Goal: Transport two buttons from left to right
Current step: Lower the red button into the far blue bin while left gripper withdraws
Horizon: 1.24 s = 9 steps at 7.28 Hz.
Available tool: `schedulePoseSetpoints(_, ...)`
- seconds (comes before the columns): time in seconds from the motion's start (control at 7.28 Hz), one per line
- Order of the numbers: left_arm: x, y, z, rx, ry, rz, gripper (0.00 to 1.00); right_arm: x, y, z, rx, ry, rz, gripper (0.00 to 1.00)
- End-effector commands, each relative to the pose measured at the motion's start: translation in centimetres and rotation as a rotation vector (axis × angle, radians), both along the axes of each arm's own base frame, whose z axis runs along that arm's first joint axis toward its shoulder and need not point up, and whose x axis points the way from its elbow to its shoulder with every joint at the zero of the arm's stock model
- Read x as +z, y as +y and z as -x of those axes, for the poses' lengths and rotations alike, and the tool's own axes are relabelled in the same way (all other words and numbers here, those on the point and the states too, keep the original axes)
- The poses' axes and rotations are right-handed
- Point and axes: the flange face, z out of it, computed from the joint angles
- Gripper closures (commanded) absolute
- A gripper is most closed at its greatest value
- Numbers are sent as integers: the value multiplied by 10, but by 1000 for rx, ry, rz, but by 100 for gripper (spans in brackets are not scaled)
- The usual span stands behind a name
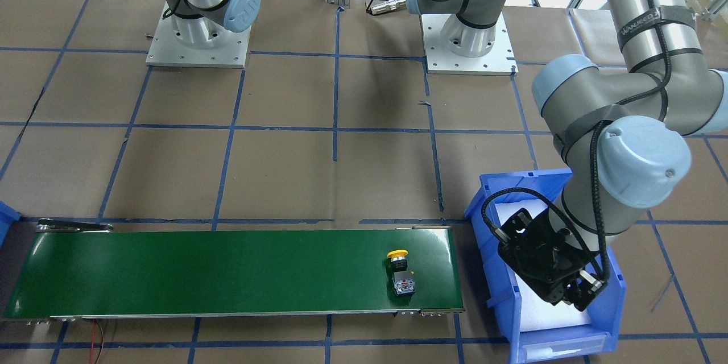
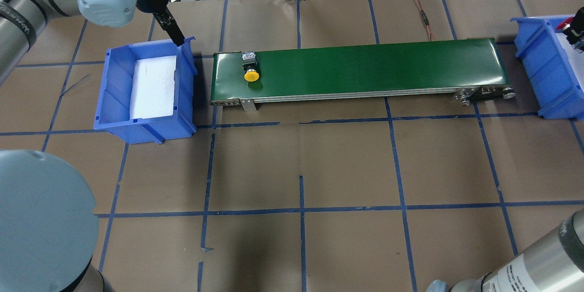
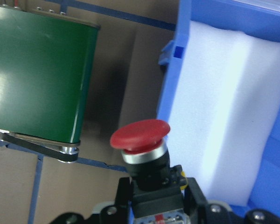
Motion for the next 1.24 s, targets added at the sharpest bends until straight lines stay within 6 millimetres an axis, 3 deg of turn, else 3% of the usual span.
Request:
schedulePoseSetpoints(0.0, 20, 21, -26, 35, 1, -58, 0, -9, -10, 49, -28, 24, -2, 92)
schedulePoseSetpoints(0.27, 55, 62, -50, 63, 17, -193, 0, -45, -42, 73, -31, 19, -12, 92)
schedulePoseSetpoints(0.55, 84, 102, -32, 55, 29, -274, 0, -75, -61, 87, -34, 15, -7, 92)
schedulePoseSetpoints(0.69, 89, 124, -28, 61, 38, -295, 0, -85, -68, 91, -34, 20, 1, 92)
schedulePoseSetpoints(0.96, 62, 167, -14, 76, 33, -354, 0, -110, -79, 88, -25, 17, 1, 92)
schedulePoseSetpoints(1.1, 65, 172, -10, 80, 36, -338, 0, -120, -81, 86, -21, 12, -3, 92)
